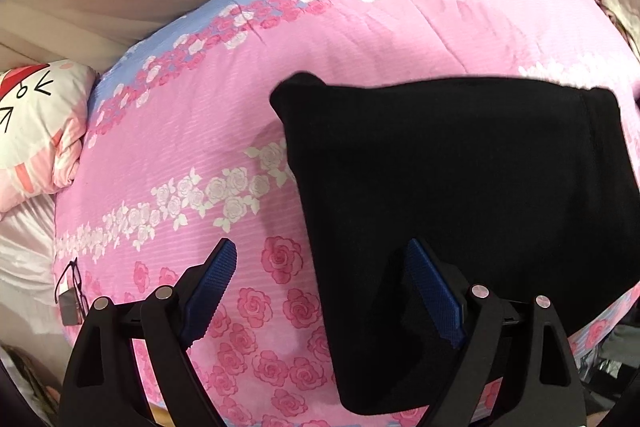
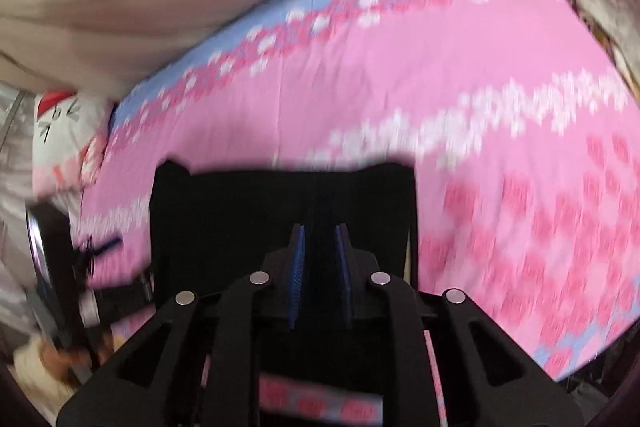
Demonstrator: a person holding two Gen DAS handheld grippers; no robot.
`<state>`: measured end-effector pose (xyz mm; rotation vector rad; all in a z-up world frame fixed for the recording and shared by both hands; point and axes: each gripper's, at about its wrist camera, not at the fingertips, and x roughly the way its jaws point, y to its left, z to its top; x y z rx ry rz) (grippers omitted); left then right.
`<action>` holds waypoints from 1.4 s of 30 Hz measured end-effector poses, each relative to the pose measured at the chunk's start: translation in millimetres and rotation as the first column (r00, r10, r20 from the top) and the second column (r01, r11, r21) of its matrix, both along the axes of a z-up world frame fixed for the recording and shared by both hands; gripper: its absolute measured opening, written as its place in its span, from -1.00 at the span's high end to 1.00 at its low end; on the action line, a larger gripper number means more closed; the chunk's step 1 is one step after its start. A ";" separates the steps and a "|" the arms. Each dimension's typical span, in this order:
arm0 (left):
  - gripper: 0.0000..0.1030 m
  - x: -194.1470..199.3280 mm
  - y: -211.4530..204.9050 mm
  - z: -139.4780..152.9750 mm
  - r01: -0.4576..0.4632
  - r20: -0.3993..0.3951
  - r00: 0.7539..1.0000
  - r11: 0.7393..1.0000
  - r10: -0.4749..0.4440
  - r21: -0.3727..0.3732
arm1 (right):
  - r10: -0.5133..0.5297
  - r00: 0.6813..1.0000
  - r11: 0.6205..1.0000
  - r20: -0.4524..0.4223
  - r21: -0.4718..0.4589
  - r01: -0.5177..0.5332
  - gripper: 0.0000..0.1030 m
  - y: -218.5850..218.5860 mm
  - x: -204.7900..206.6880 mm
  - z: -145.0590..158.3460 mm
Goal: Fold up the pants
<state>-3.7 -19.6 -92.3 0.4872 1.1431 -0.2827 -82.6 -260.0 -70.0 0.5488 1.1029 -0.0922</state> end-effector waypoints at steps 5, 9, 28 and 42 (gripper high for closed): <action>-0.67 5.2 -0.1 17.1 -0.034 0.024 0.999 0.999 0.035 -0.027 | 0.117 0.986 0.985 -0.117 -0.116 -0.130 0.87 28.2 -7.1 -38.2; -0.67 5.8 -5.1 24.3 -0.037 0.029 0.999 0.999 0.038 -0.030 | -0.086 0.994 0.996 -0.062 0.015 0.087 0.74 -11.2 -16.7 -37.8; -0.70 -21.8 -16.6 93.7 -0.008 0.114 0.993 0.995 0.019 -0.098 | -0.161 0.979 0.978 0.122 -0.113 0.175 -0.58 11.2 -24.9 71.9; -0.70 -31.9 8.6 114.5 -0.085 0.070 0.993 0.986 0.095 -0.140 | -0.071 0.985 0.979 0.158 -0.177 0.099 -0.61 51.8 -25.3 98.0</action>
